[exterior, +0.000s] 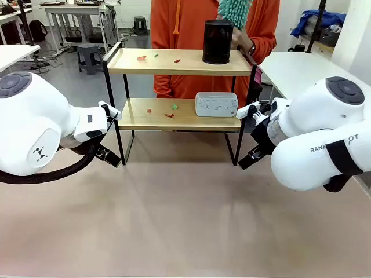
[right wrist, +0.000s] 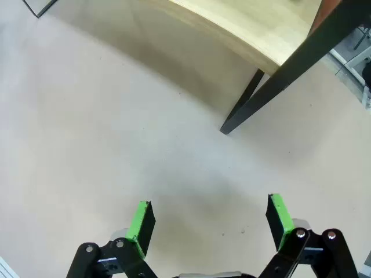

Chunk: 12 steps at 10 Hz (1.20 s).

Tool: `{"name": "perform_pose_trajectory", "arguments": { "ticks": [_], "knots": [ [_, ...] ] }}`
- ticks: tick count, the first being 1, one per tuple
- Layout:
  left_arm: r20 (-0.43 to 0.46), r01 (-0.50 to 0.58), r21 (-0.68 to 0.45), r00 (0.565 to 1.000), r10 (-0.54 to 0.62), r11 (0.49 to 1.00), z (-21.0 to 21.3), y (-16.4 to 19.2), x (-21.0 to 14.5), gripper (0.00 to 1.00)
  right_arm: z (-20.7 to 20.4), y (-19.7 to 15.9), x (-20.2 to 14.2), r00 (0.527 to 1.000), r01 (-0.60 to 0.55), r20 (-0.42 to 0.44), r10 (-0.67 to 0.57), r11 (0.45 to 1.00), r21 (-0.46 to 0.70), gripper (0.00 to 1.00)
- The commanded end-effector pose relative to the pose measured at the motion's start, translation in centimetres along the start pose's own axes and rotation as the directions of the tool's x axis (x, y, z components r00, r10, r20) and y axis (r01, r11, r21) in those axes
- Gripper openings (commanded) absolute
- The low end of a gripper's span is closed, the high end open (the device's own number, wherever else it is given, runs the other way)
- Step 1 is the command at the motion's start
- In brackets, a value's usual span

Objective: Clean the shelf.
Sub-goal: Pick up the Duster from the human.

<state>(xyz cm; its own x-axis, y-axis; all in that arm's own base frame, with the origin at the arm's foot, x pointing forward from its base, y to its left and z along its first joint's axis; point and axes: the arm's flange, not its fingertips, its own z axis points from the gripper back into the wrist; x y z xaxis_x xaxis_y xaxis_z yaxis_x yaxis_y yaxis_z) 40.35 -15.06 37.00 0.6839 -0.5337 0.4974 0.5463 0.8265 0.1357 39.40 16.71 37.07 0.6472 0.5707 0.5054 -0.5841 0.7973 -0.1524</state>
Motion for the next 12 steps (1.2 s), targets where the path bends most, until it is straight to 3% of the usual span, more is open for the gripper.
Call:
{"name": "perform_pose_trajectory", "arguments": {
  "ticks": [1,9,10,11,12],
  "knots": [
    [0.000,0.000,0.000,1.000,0.000,1.000,0.0,0.0,0.0,1.00,0.0,0.0,0.0,1.000,0.000,0.000,0.000,1.000,0.000,1.00],
    [0.000,-0.001,0.000,1.000,0.001,1.000,0.0,0.0,0.0,1.00,0.0,0.0,0.0,1.000,0.000,0.000,0.000,1.000,0.000,1.00],
    [-0.032,0.118,-0.201,0.991,-0.127,0.972,2.5,-0.3,0.0,1.00,2.9,-0.5,-0.2,0.999,-0.020,-0.041,0.024,0.996,0.088,1.00],
    [-0.015,0.092,-0.303,0.995,-0.101,0.949,6.3,0.9,-0.7,1.00,7.7,-2.8,-1.5,0.995,0.095,-0.036,-0.089,0.968,0.231,1.00],
    [0.009,0.035,-0.402,0.999,-0.034,0.915,10.9,3.3,-2.4,1.00,12.8,-5.9,-3.4,0.932,0.352,-0.027,-0.361,0.886,0.301,1.00]
  ]
}}
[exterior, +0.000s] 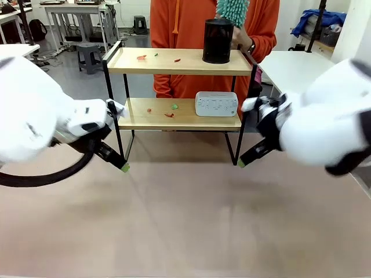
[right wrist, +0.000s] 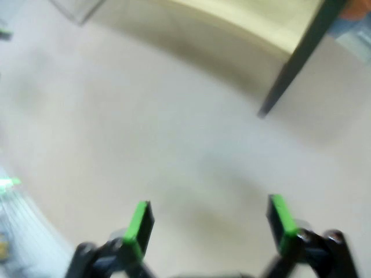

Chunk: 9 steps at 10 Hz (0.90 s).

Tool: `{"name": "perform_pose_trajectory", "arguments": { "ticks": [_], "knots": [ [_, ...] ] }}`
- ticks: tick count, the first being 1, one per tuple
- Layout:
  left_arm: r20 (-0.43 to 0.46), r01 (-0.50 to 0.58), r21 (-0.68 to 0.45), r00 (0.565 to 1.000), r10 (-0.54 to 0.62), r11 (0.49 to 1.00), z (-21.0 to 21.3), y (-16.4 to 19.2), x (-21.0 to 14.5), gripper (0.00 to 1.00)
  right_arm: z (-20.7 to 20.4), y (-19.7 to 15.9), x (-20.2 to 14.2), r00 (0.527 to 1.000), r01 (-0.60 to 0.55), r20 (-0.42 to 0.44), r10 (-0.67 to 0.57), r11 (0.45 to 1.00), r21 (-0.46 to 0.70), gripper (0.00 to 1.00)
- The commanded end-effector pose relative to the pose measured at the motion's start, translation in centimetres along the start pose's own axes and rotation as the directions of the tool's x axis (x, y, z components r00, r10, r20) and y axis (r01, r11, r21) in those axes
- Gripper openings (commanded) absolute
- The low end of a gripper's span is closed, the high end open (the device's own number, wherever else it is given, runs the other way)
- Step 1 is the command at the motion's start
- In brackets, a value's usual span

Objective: Clean the shelf.
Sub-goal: Pick up the Duster from the human.

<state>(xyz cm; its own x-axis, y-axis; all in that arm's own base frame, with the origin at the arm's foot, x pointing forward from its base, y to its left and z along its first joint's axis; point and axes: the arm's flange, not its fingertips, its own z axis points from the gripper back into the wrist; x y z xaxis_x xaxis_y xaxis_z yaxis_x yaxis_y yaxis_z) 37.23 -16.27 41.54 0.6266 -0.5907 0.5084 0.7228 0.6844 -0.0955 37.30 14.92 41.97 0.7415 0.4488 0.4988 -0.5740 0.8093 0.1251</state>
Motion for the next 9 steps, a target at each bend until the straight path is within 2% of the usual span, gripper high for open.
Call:
{"name": "perform_pose_trajectory", "arguments": {
  "ticks": [1,2,3,4,5,6,7,8,9],
  "knots": [
    [0.188,-0.139,-0.153,0.968,0.167,0.978,13.0,4.8,-6.4,1.00,14.3,-7.6,-5.6,0.865,0.447,0.090,-0.494,0.839,0.311,1.00],
    [0.395,-0.236,-0.234,0.863,0.314,0.943,16.9,6.9,-9.3,1.00,17.4,-11.3,-8.6,0.746,0.544,0.131,-0.653,0.710,0.447,1.00],
    [0.490,-0.277,-0.314,0.772,0.405,0.908,18.9,9.1,-12.5,1.00,18.9,-15.3,-11.9,0.647,0.574,0.112,-0.754,0.579,0.579,1.00],
    [0.568,-0.342,-0.391,0.641,0.516,0.854,19.5,11.5,-15.3,1.00,18.9,-19.1,-15.0,0.549,0.581,0.089,-0.831,0.456,0.674,1.00],
    [0.580,-0.390,-0.495,0.517,0.629,0.777,18.9,14.5,-18.0,1.00,17.5,-22.7,-18.3,0.426,0.545,0.043,-0.904,0.294,0.785,1.00],
    [0.551,-0.458,-0.566,0.408,0.728,0.685,17.8,16.8,-20.0,1.00,15.8,-24.1,-20.6,0.273,0.536,0.024,-0.962,0.173,0.826,1.00],
    [0.485,-0.529,-0.634,0.295,0.823,0.563,15.6,18.9,-20.4,1.00,14.2,-24.1,-21.5,0.218,0.559,0.062,-0.974,0.176,0.810,1.00],
    [0.372,-0.643,-0.647,0.203,0.906,0.410,13.5,19.8,-19.5,1.00,19.5,-21.5,-22.4,0.648,0.569,0.072,-0.758,0.544,0.616,1.00],
    [0.496,-0.514,-0.549,0.434,0.752,0.659,21.1,19.5,-22.3,1.00,19.5,-21.5,-22.4,0.648,0.569,0.072,-0.758,0.544,0.616,1.00]
  ]
}}
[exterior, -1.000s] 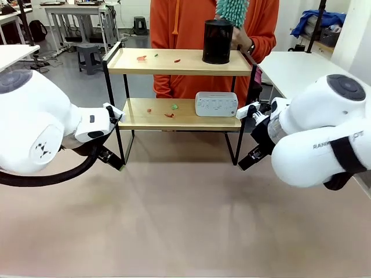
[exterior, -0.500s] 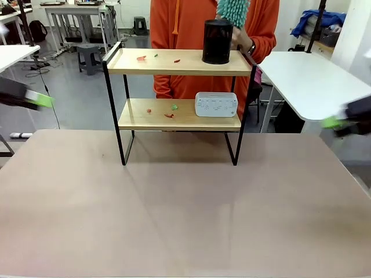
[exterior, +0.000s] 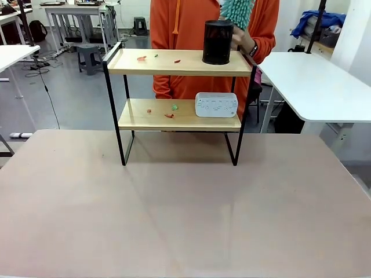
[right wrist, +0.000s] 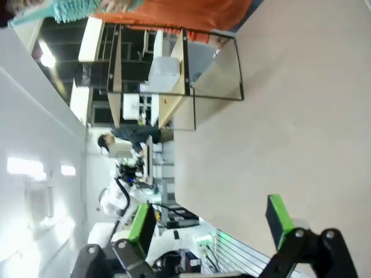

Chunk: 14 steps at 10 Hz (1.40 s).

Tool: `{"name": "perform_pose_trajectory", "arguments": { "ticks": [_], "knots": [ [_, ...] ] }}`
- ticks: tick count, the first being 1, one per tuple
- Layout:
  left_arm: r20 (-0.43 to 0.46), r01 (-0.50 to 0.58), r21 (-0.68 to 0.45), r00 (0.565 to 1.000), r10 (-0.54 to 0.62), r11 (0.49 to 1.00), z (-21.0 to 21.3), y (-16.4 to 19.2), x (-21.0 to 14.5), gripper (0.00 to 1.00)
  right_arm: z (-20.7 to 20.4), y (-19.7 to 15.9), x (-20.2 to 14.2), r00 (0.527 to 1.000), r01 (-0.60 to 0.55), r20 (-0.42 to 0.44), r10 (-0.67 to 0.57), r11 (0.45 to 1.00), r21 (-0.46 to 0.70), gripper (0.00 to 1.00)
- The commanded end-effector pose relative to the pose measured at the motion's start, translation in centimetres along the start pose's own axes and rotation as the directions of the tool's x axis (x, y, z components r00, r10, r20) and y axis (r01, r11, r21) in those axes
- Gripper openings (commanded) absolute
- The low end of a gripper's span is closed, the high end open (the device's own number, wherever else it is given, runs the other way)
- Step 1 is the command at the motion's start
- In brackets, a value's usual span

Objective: Clean the shelf.
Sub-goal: Pick up the Duster from the human.

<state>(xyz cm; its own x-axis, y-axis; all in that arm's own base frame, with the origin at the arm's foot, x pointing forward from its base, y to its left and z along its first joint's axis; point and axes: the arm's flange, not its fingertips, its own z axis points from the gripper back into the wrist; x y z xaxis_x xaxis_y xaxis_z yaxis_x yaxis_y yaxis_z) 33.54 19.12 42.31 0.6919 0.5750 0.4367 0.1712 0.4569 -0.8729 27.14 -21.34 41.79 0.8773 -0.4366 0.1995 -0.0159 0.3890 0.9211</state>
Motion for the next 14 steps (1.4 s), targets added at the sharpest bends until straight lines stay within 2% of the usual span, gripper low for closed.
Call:
{"name": "perform_pose_trajectory", "arguments": {
  "ticks": [1,8,9,11,12,14],
  "knots": [
    [-0.027,0.170,-0.040,0.985,-0.171,0.985,2.6,-3.9,0.3,1.00,0.3,3.4,-0.8,0.992,-0.118,-0.046,0.116,0.993,-0.031,1.00],
    [-0.027,0.170,-0.040,0.985,-0.171,0.985,2.6,-3.9,0.3,1.00,0.3,3.4,-0.8,0.992,-0.118,-0.046,0.116,0.993,-0.031,1.00],
    [-0.027,0.170,-0.040,0.985,-0.171,0.985,2.6,-3.9,0.3,1.00,0.6,3.4,-1.0,0.995,-0.091,-0.055,0.089,0.994,-0.052,1.00],
    [-0.027,0.170,-0.040,0.985,-0.171,0.985,2.6,-3.9,0.3,1.00,-1.1,8.0,3.6,0.993,0.094,-0.074,-0.087,0.991,0.098,1.00],
    [-0.027,0.170,-0.040,0.985,-0.171,0.985,2.6,-3.9,0.3,1.00,-2.8,10.0,5.5,0.978,0.185,-0.115,-0.172,0.976,0.113,1.00],
    [-0.027,0.170,-0.040,0.985,-0.171,0.985,2.6,-3.9,0.3,1.00,-7.1,12.5,8.5,0.960,0.240,-0.176,-0.216,0.962,0.127,1.00]
  ]
}}
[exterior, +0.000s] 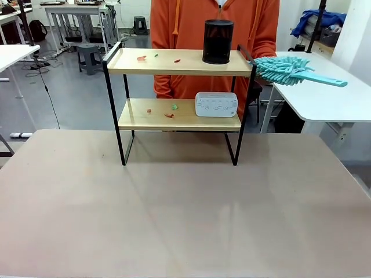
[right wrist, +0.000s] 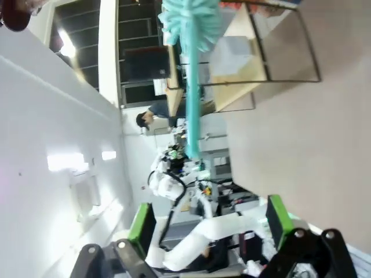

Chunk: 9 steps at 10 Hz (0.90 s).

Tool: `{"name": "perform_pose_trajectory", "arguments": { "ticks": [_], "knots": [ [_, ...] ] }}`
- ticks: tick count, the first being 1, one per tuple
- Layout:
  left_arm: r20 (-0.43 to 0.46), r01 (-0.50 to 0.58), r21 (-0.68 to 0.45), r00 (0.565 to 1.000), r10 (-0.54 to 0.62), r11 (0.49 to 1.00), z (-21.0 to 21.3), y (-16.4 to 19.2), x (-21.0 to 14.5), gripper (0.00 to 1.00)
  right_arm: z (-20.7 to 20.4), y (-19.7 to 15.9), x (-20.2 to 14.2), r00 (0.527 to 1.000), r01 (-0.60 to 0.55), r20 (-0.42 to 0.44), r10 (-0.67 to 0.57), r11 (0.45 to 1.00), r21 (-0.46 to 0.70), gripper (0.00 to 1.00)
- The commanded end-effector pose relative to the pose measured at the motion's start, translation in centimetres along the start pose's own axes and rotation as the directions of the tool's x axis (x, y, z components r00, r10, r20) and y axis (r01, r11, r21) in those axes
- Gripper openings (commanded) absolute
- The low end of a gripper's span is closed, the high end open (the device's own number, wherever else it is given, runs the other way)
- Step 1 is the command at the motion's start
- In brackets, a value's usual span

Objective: Clean the shelf.
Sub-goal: Pick up the Duster from the human.

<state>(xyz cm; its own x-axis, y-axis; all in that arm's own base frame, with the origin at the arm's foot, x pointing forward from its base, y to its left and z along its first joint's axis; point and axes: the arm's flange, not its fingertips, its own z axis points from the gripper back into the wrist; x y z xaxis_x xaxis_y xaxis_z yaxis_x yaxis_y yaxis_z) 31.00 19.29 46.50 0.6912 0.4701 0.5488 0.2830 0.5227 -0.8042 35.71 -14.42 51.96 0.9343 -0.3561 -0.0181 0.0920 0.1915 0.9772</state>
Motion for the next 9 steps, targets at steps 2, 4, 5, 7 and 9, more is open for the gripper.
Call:
{"name": "perform_pose_trajectory", "arguments": {
  "ticks": [2,4,5,7,9],
  "knots": [
    [0.019,0.026,-0.020,0.999,-0.026,0.999,-0.2,0.1,0.1,1.00,-4.6,1.9,5.2,0.995,0.084,-0.049,-0.084,0.996,-0.001,1.00],
    [0.019,0.026,-0.020,0.999,-0.026,0.999,-0.2,0.1,0.1,1.00,-8.1,2.4,6.8,0.988,0.094,-0.115,-0.099,0.994,-0.052,1.00],
    [0.019,0.026,-0.020,0.999,-0.026,0.999,-0.2,0.1,0.1,1.00,-9.3,2.6,7.4,0.988,0.103,-0.111,-0.110,0.993,-0.065,1.00],
    [0.019,0.026,-0.020,0.999,-0.026,0.999,-0.2,0.1,0.1,1.00,-10.1,2.3,8.2,0.990,0.105,-0.091,-0.111,0.992,-0.068,1.00],
    [0.019,0.026,-0.020,0.999,-0.026,0.999,-0.2,0.1,0.1,1.00,-10.6,2.2,8.4,0.994,0.099,-0.046,-0.102,0.993,-0.056,1.00]
  ]
}}
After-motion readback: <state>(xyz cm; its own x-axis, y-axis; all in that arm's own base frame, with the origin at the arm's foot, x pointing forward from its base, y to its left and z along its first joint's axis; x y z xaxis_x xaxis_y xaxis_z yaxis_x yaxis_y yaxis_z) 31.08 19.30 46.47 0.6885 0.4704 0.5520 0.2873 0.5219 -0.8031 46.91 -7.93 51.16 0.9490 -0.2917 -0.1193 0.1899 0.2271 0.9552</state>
